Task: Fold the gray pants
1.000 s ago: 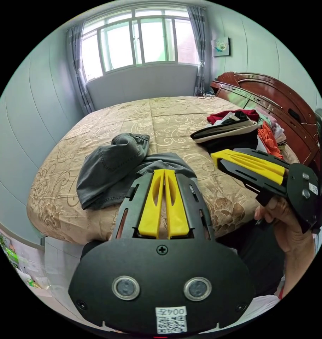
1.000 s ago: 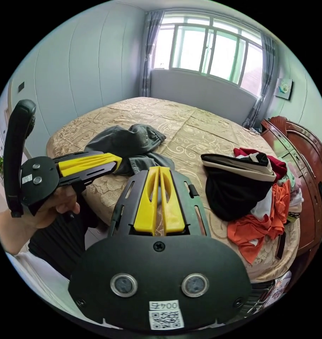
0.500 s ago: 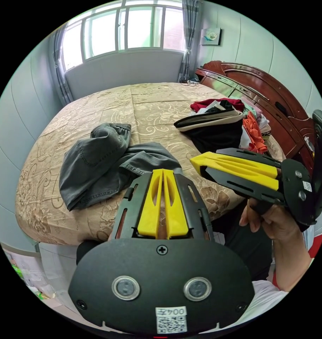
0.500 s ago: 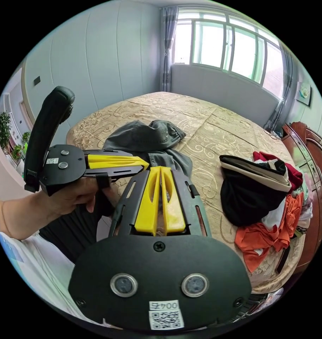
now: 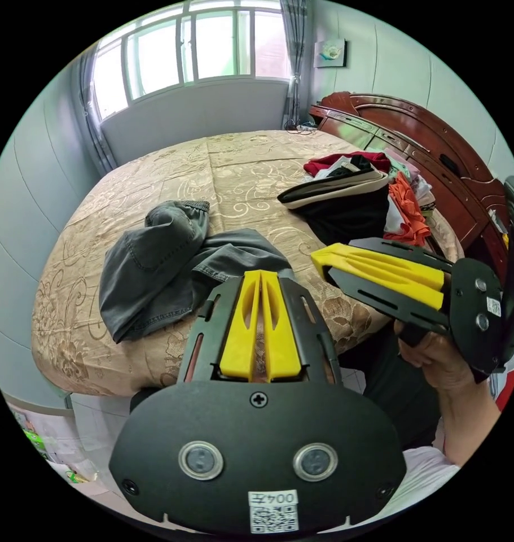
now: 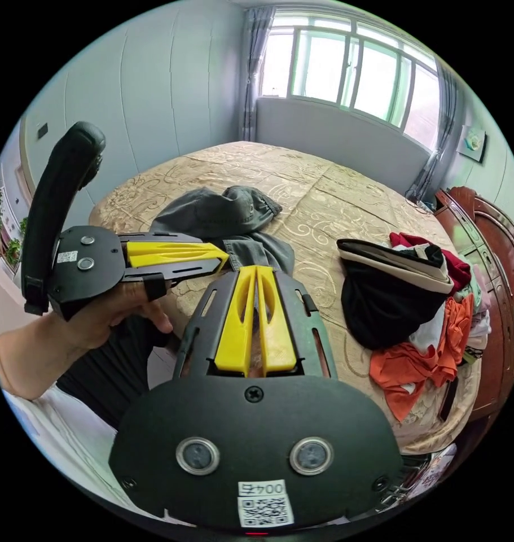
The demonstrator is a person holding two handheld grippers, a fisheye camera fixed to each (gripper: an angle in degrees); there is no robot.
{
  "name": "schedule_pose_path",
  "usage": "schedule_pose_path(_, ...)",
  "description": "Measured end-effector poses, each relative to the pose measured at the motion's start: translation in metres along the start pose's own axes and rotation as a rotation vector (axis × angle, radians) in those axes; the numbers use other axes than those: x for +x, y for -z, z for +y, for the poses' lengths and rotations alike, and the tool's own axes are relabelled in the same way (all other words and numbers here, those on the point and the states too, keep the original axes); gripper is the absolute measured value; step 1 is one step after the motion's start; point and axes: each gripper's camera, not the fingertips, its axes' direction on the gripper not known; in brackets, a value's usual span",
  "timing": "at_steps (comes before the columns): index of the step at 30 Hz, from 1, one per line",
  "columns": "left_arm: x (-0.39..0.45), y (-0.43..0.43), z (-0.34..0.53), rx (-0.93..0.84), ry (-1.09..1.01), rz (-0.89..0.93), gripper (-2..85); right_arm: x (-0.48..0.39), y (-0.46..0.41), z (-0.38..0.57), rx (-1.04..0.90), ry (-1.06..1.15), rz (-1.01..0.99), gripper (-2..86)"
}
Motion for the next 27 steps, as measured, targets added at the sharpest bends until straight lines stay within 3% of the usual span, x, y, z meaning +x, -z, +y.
schedule_pose_path(15,0.012,-0.008,-0.004,-0.031,0.048,-0.100,0.1,-0.014,0.009,-0.007,-0.007,-0.085,0.048,-0.8)
schedule_pose_path(27,0.016,-0.014,-0.003,-0.080,0.111,-0.062,0.1,-0.039,0.014,-0.008,0.001,-0.046,0.085,-0.7)
